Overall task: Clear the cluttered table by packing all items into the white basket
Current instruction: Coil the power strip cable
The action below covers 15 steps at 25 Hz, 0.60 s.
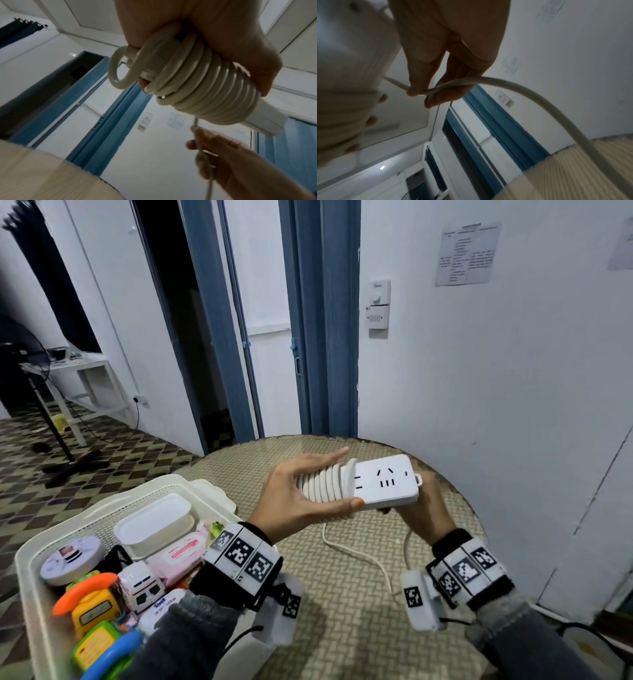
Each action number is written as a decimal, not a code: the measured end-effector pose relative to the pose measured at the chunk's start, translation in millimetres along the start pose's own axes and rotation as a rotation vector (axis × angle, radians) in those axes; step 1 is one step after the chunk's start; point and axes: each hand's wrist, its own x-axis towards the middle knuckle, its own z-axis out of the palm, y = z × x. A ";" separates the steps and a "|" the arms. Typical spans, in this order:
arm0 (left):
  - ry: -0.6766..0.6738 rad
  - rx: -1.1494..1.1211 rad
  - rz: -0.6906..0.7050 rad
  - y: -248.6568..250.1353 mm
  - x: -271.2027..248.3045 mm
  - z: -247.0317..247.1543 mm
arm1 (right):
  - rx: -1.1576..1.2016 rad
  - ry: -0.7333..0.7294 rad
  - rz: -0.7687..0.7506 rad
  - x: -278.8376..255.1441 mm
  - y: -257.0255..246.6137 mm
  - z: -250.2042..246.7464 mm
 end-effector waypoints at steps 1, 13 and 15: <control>0.021 -0.037 -0.012 1.8 1.0 1.2 | 0.028 -0.051 0.040 -6.1 4.0 9.7; 0.307 0.252 -0.064 -25.8 6.6 -13.3 | -0.414 -0.039 -0.454 -38.3 12.8 23.8; 0.214 0.328 -0.043 -26.0 5.6 -12.4 | -0.553 -0.055 -0.569 -28.3 0.6 22.7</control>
